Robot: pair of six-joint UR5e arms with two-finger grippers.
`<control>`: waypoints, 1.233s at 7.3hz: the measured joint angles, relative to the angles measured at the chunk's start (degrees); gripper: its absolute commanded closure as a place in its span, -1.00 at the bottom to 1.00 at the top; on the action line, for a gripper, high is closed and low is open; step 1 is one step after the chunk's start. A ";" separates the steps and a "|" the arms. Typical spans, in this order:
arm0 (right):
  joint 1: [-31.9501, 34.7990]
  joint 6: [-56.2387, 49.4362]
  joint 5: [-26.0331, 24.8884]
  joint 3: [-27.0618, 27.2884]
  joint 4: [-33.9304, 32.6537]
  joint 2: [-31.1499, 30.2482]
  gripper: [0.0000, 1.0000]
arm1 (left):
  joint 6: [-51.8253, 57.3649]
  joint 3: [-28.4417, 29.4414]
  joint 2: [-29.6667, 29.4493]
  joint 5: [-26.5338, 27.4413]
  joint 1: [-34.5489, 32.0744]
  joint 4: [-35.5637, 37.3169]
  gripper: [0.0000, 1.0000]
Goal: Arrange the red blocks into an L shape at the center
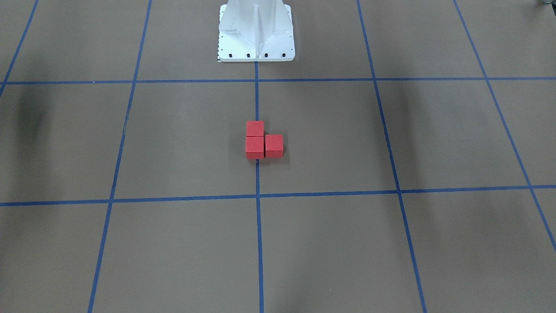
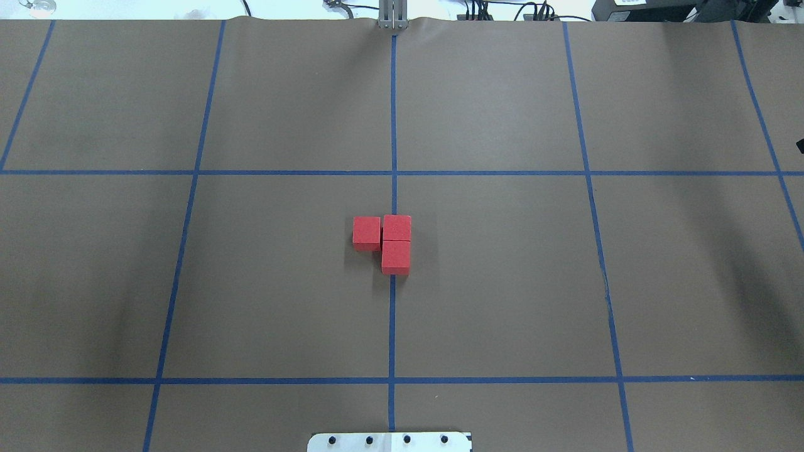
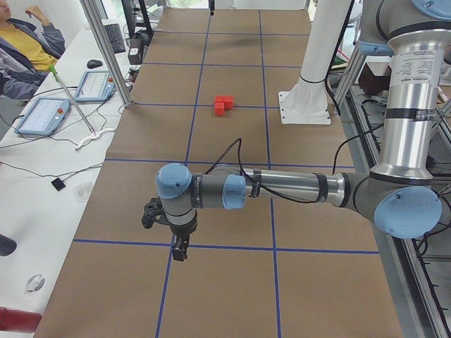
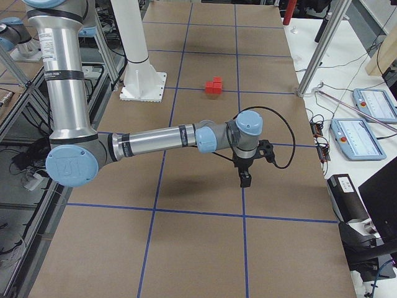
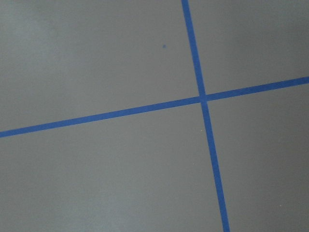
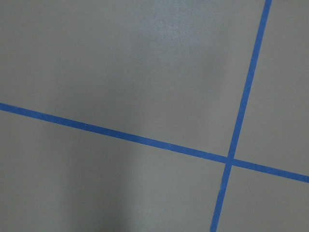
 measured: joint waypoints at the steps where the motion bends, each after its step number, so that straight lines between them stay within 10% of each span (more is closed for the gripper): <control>1: 0.21 0.01 -0.03 -0.03 0.00 -0.10 -1.00 | -0.02 -1.00 0.71 0.09 -0.31 -0.01 -1.00; 9: 0.49 0.10 -0.11 0.00 0.00 -0.91 -1.00 | 0.35 -1.98 1.45 0.03 -0.03 -0.94 -1.00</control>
